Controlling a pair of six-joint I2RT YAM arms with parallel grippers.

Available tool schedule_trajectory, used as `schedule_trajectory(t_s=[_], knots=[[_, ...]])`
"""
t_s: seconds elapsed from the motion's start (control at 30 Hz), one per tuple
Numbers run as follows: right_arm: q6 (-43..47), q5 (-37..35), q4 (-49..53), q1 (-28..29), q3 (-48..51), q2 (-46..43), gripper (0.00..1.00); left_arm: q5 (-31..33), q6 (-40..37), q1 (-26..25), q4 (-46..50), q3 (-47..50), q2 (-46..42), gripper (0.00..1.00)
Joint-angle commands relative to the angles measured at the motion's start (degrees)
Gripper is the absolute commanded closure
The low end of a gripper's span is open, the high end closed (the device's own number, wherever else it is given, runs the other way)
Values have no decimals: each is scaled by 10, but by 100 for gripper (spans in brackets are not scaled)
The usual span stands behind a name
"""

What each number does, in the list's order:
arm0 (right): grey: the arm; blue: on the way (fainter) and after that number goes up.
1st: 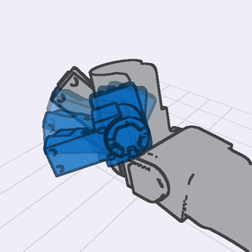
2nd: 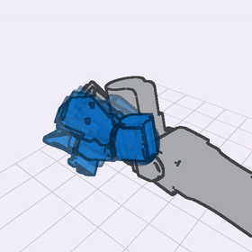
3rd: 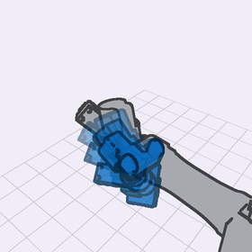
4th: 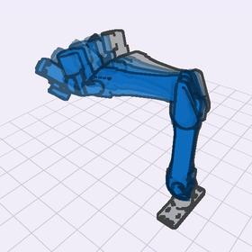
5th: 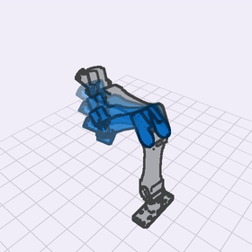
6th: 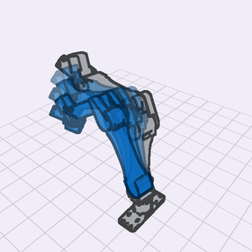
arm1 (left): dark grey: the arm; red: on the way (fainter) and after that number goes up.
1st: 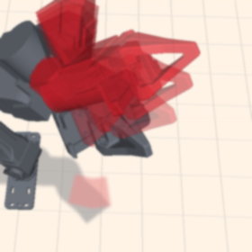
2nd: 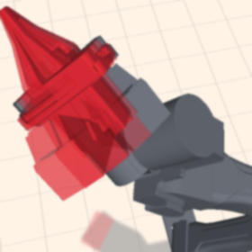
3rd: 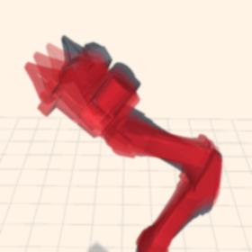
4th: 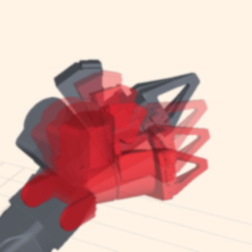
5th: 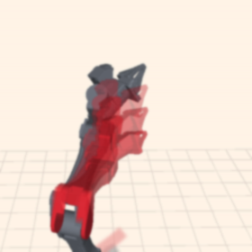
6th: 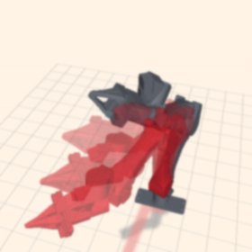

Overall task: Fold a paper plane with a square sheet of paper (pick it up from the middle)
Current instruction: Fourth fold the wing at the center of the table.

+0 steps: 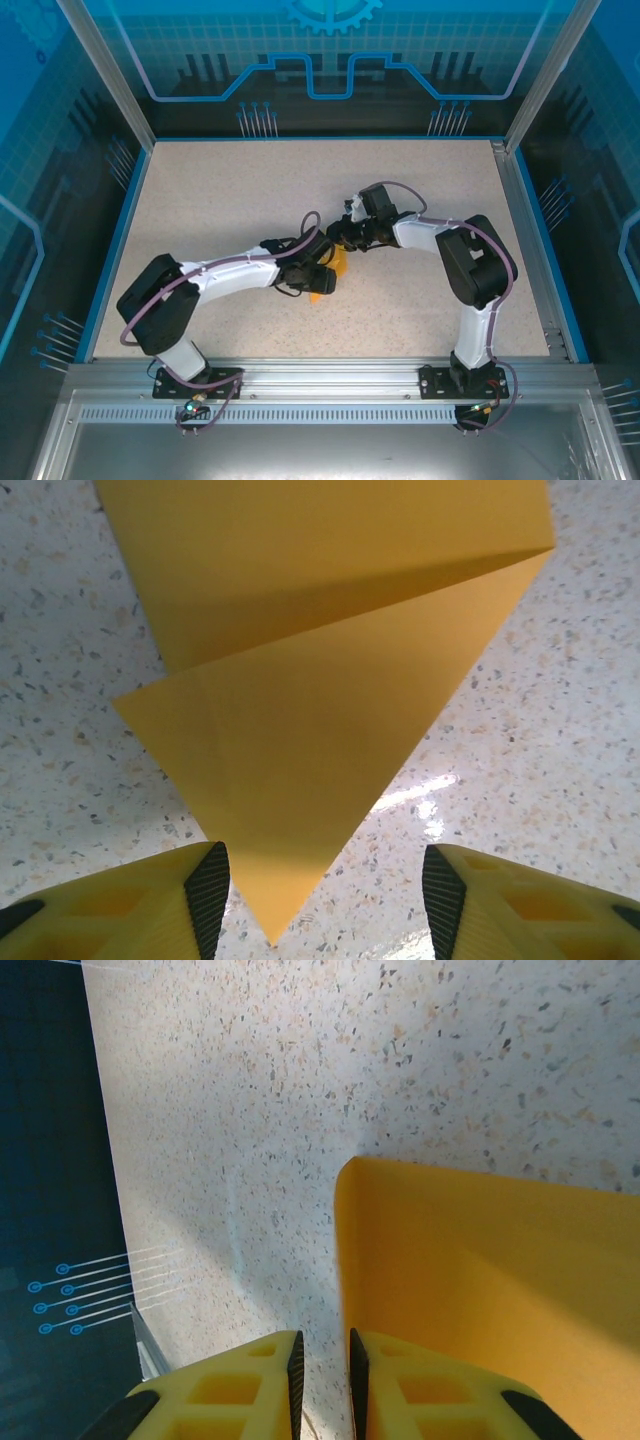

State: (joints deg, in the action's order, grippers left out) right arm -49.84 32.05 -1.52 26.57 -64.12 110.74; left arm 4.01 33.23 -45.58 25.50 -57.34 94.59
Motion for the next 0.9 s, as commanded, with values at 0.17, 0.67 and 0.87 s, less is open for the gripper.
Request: schedule_trajectory(t_s=[0.17,0.67,0.87], knots=[[17,27,25,-6,-22,13,80,99,73,-42,18,-22,39,45],[20,24,33,-7,-24,11,81,160,70,-62,35,-34,60,58],[22,24,38,-7,-25,12,82,164,63,-62,35,-36,67,63]])
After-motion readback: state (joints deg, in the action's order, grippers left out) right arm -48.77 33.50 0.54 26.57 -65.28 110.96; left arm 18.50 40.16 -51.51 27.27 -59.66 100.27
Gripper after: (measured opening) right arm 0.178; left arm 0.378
